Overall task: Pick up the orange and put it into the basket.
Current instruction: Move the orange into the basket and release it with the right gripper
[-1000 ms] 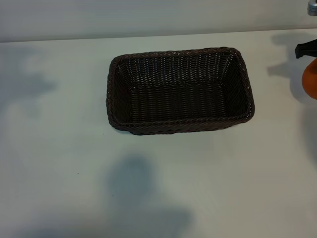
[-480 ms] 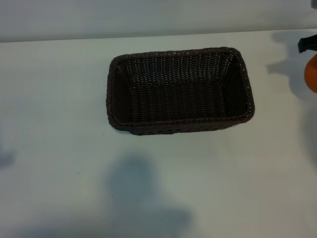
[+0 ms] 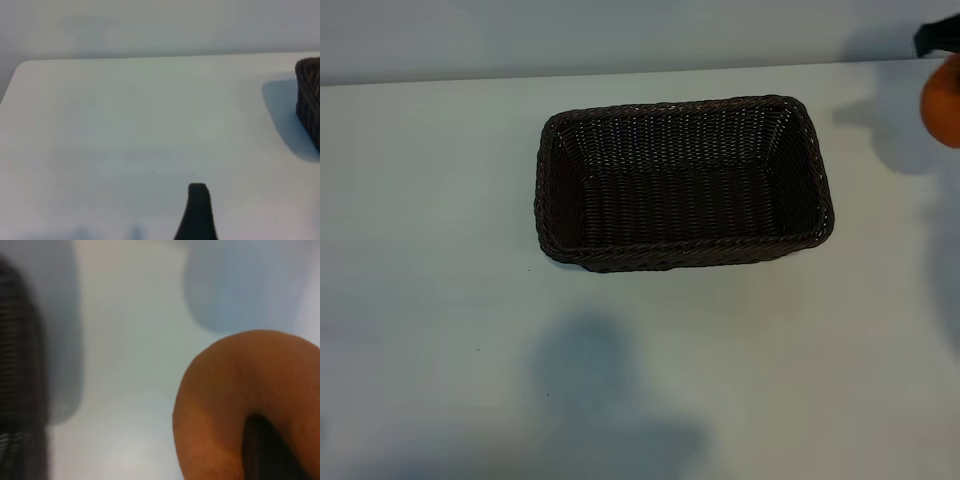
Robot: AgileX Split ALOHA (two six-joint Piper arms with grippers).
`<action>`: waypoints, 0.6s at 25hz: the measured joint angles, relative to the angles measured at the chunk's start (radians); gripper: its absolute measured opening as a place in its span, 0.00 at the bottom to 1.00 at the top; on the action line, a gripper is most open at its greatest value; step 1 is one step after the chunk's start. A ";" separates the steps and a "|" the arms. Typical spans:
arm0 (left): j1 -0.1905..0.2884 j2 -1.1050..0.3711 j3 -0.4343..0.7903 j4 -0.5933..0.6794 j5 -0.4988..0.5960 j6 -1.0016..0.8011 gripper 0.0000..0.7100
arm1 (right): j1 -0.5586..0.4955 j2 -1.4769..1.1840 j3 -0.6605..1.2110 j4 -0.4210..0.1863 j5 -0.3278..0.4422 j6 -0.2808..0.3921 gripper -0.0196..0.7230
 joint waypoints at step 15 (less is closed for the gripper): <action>0.000 -0.019 0.111 -0.064 0.091 0.083 0.82 | 0.363 -0.020 -0.039 0.016 0.026 0.010 0.15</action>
